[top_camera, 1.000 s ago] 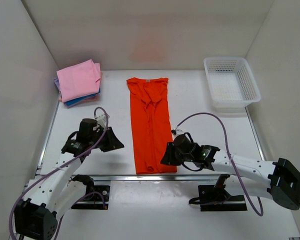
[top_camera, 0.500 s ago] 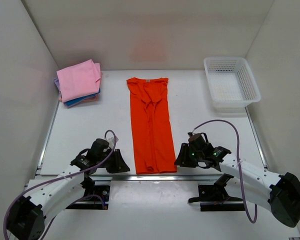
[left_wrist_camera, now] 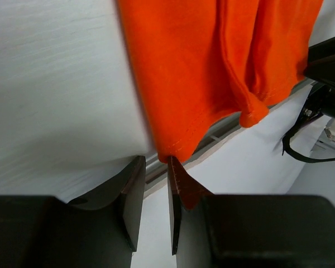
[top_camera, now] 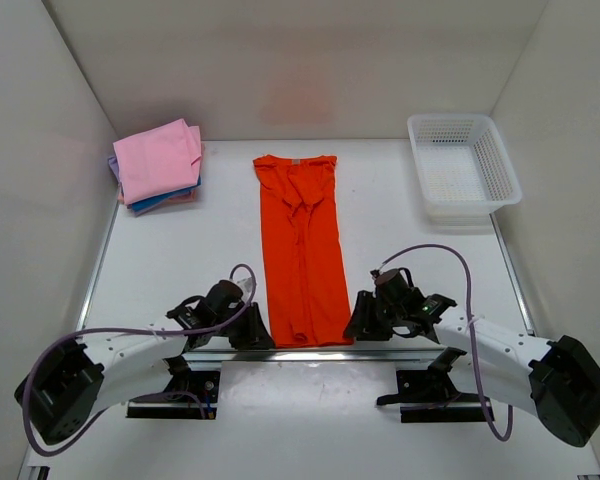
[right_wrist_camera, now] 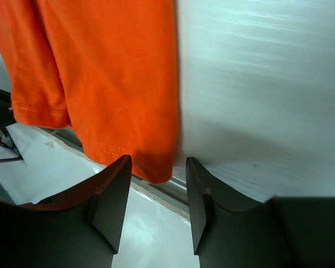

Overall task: Fold and stack the t-shirts
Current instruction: Grab the bottom of the folded rectangular tshirt with both arms

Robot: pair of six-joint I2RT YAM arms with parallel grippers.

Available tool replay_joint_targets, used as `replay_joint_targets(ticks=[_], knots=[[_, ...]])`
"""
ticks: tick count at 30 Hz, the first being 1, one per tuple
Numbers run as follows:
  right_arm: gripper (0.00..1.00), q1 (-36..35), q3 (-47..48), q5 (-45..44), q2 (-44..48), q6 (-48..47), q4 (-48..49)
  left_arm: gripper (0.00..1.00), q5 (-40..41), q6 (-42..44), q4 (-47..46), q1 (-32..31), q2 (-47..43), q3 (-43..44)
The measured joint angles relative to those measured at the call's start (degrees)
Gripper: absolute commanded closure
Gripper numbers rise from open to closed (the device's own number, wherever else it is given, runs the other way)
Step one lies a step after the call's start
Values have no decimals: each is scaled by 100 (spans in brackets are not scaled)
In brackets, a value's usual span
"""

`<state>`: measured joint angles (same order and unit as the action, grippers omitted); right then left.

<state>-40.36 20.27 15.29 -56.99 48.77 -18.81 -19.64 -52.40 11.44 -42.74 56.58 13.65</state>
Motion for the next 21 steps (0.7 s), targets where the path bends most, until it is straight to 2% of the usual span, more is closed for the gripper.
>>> replay_joint_targets(ticks=[6, 8, 9, 10, 12, 13, 14, 21], knots=[[59, -52, -2, 203, -258, 83, 380, 63, 155, -245, -581, -264, 361, 42], [62, -70, -2, 267, -365, 101, 498, 62, 232, -313, -739, -323, 487, 74], [70, -76, -2, 302, -417, 120, 557, 62, 260, -332, -785, -337, 544, 103], [82, -79, -2, 326, -457, 109, 597, 69, 282, -345, -811, -354, 595, 129], [98, -83, -2, 328, -529, 116, 605, 84, 348, -374, -815, -361, 686, 192], [99, -83, -2, 326, -557, 101, 610, 95, 378, -382, -811, -361, 713, 208], [100, -79, -2, 334, -577, 109, 612, 100, 391, -385, -809, -356, 719, 212], [100, -68, -2, 437, -684, 42, 605, 100, 391, -282, -564, -304, 507, 210]])
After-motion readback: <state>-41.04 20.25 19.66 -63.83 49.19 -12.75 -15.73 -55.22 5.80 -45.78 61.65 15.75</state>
